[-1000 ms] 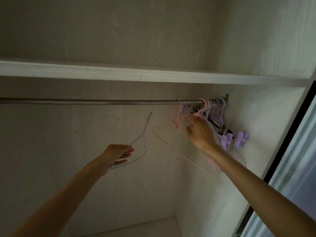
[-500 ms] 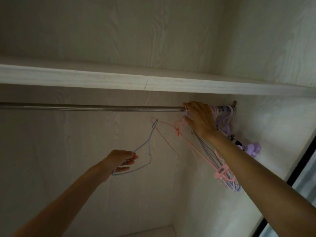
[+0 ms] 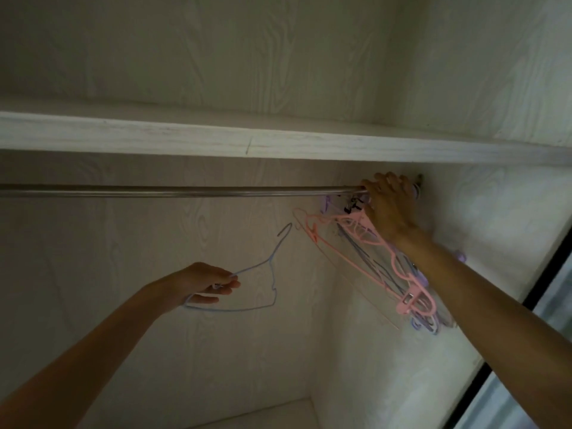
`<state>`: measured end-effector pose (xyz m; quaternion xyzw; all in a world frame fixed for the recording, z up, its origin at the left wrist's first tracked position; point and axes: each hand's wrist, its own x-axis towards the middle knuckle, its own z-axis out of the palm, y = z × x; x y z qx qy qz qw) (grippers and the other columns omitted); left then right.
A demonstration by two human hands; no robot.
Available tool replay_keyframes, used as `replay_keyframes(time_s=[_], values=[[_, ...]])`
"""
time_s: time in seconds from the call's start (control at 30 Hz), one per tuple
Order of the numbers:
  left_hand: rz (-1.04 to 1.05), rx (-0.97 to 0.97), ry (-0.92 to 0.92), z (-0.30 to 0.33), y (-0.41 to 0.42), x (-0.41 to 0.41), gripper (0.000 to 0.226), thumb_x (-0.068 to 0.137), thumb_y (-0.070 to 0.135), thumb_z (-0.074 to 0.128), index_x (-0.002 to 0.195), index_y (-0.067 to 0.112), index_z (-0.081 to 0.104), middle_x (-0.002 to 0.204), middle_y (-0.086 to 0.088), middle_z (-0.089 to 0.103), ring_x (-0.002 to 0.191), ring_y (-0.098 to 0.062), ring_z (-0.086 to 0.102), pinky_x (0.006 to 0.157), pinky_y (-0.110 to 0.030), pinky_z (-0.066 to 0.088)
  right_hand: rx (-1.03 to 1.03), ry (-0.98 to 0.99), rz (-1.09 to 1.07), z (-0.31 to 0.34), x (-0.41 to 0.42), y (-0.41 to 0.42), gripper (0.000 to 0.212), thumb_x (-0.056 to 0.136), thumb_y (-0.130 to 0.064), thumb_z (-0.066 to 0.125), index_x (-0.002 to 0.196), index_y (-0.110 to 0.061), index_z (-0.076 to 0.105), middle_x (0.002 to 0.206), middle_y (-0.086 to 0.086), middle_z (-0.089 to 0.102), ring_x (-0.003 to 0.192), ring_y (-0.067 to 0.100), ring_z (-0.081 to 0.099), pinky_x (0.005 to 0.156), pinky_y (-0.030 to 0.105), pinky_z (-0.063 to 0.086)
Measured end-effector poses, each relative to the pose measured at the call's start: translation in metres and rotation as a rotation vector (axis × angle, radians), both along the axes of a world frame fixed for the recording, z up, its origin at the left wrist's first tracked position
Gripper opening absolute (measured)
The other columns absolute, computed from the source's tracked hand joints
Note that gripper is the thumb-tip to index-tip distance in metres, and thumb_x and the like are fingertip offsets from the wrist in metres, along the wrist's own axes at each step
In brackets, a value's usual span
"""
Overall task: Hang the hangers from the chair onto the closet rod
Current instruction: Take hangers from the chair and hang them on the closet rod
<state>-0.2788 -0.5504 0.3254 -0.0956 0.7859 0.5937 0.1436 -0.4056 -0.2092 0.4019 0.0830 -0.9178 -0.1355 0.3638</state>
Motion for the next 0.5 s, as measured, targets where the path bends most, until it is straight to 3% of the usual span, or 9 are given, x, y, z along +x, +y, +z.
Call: replay_keyframes(time_s=[0.1, 0.2, 0.3, 0.37, 0.43, 0.5], values=[[-0.084, -0.122, 0.02, 0.007, -0.01, 0.0, 0.017, 0.09, 0.019, 0.059, 0.103, 0.014, 0.067, 0.101, 0.002, 0.069, 0.091, -0.006, 0.062, 0.073, -0.018, 0.048, -0.038, -0.029, 0.033, 0.001, 0.008, -0.004, 0.054, 0.085, -0.026, 0.062, 0.135, -0.013, 0.047, 0.14, 0.012, 0.045, 0.13, 0.032, 0.037, 0.108, 0.045, 0.022], [-0.199, -0.246, 0.036, 0.012, -0.025, 0.003, 0.015, 0.087, 0.013, 0.062, 0.095, 0.024, 0.068, 0.089, 0.015, 0.072, 0.092, -0.001, 0.061, 0.073, -0.014, 0.048, -0.086, -0.053, 0.226, -0.005, 0.034, -0.02, 0.049, 0.082, -0.023, 0.064, 0.128, -0.01, 0.053, 0.133, 0.012, 0.051, 0.124, 0.032, 0.043, 0.103, 0.042, 0.03], [-0.286, -0.363, 0.048, 0.017, -0.034, 0.002, 0.026, 0.086, 0.006, 0.062, 0.093, 0.031, 0.067, 0.076, 0.025, 0.071, 0.087, 0.004, 0.06, 0.072, -0.011, 0.047, -0.203, -0.247, 0.387, -0.03, 0.057, -0.042, 0.043, 0.085, -0.026, 0.06, 0.126, -0.014, 0.053, 0.128, 0.008, 0.055, 0.118, 0.028, 0.05, 0.095, 0.039, 0.043], [-0.329, -0.39, 0.052, 0.02, -0.039, 0.005, 0.029, 0.083, 0.005, 0.065, 0.092, 0.032, 0.07, 0.079, 0.024, 0.071, 0.086, 0.005, 0.061, 0.074, -0.011, 0.047, -0.335, -0.432, 0.401, -0.054, 0.066, -0.05, 0.062, 0.08, -0.039, 0.065, 0.134, -0.015, 0.044, 0.134, 0.007, 0.05, 0.123, 0.026, 0.047, 0.098, 0.04, 0.043], [-0.359, -0.4, 0.058, 0.023, -0.045, 0.006, 0.028, 0.07, 0.011, 0.074, 0.084, 0.035, 0.074, 0.081, 0.02, 0.073, 0.083, 0.005, 0.064, 0.077, -0.011, 0.049, -0.437, -0.769, 0.451, -0.07, 0.074, -0.056, 0.082, 0.076, -0.051, 0.067, 0.142, -0.016, 0.034, 0.146, 0.003, 0.037, 0.135, 0.02, 0.036, 0.111, 0.036, 0.033], [-0.391, -0.386, 0.045, 0.025, -0.047, 0.007, 0.034, 0.048, 0.019, 0.074, 0.079, 0.032, 0.078, 0.08, 0.015, 0.074, 0.08, 0.005, 0.067, 0.077, -0.009, 0.051, -0.504, -1.106, 0.516, -0.08, 0.089, -0.063, 0.069, 0.086, -0.041, 0.063, 0.143, -0.016, 0.034, 0.148, -0.004, 0.033, 0.136, 0.009, 0.031, 0.111, 0.019, 0.025]])
